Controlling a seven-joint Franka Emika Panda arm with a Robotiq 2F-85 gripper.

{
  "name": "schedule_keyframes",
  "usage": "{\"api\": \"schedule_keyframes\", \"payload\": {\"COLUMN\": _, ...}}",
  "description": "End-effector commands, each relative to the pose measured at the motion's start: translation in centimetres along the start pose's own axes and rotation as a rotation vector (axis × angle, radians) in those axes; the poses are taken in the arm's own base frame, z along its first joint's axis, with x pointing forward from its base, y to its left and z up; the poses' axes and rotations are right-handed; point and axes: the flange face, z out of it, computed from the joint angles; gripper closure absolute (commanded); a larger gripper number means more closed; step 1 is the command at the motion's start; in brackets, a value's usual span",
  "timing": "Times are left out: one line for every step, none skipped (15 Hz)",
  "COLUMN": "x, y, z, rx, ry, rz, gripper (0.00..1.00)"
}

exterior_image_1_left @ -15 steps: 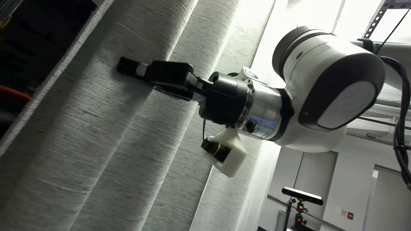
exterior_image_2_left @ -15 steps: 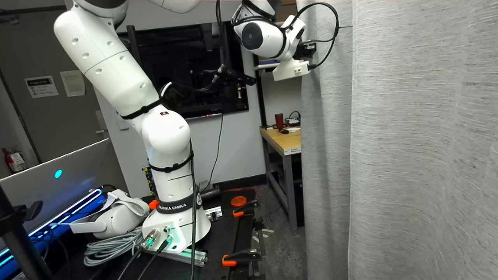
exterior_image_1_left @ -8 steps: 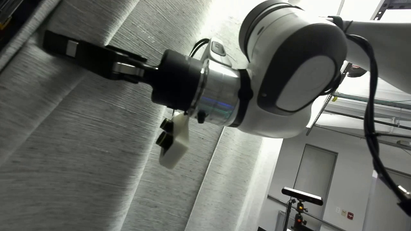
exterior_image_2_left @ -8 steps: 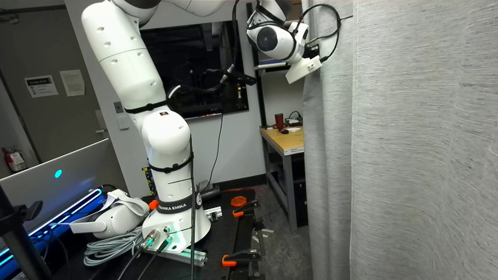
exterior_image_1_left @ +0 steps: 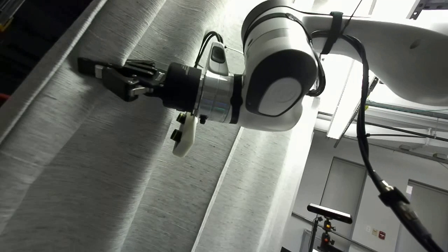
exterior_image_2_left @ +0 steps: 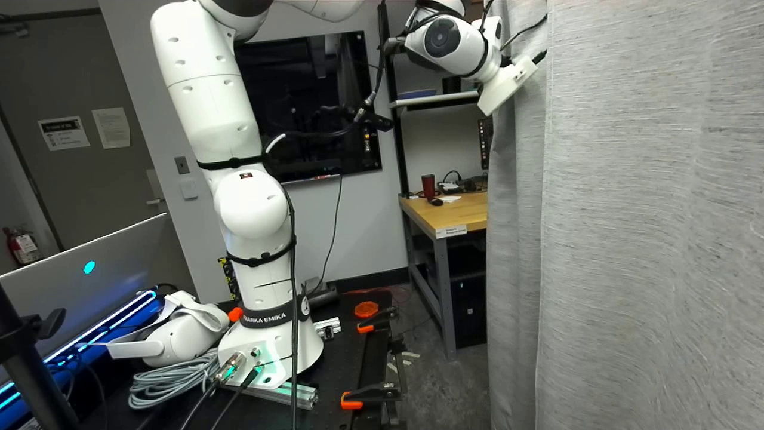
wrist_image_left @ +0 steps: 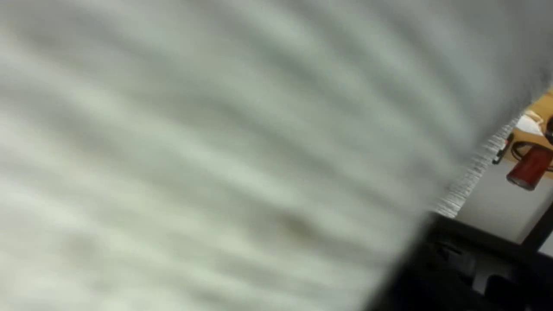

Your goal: Draw the curtain to the right

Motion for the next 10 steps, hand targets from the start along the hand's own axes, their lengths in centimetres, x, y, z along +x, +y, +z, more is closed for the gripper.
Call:
{"api": "schedule_keyframes", "payload": {"x": -3.4, "y": 4.0, "z": -1.9, "rx": -0.048, "ry": -0.111, "rz": -0.151, "gripper": 0.99}}
{"api": "schedule_keyframes", "payload": {"x": -3.8, "y": 6.0, "z": -3.0, "rx": -0.07, "ry": -0.144, "rz": -0.177, "gripper": 0.99}}
{"api": "schedule_keyframes", "payload": {"x": -4.3, "y": 8.1, "z": -4.0, "rx": -0.092, "ry": -0.178, "rz": -0.199, "gripper": 0.99}}
{"api": "schedule_keyframes", "payload": {"x": -5.8, "y": 9.0, "z": -4.7, "rx": -0.114, "ry": -0.209, "rz": -0.234, "gripper": 0.99}}
{"api": "schedule_keyframes", "payload": {"x": -6.5, "y": 11.2, "z": -5.8, "rx": -0.143, "ry": -0.244, "rz": -0.255, "gripper": 0.99}}
{"api": "schedule_keyframes", "payload": {"x": -7.0, "y": 13.4, "z": -7.0, "rx": -0.171, "ry": -0.28, "rz": -0.271, "gripper": 0.99}}
{"api": "schedule_keyframes", "payload": {"x": -8.4, "y": 15.0, "z": -8.1, "rx": -0.2, "ry": -0.316, "rz": -0.292, "gripper": 0.99}}
{"api": "schedule_keyframes", "payload": {"x": -9.2, "y": 16.9, "z": -9.1, "rx": -0.23, "ry": -0.354, "rz": -0.31, "gripper": 0.99}}
{"api": "schedule_keyframes", "payload": {"x": -10.4, "y": 18.8, "z": -10.3, "rx": -0.26, "ry": -0.39, "rz": -0.32, "gripper": 0.99}}
{"api": "schedule_keyframes", "payload": {"x": -11.4, "y": 20.6, "z": -11.4, "rx": -0.29, "ry": -0.428, "rz": -0.332, "gripper": 0.99}}
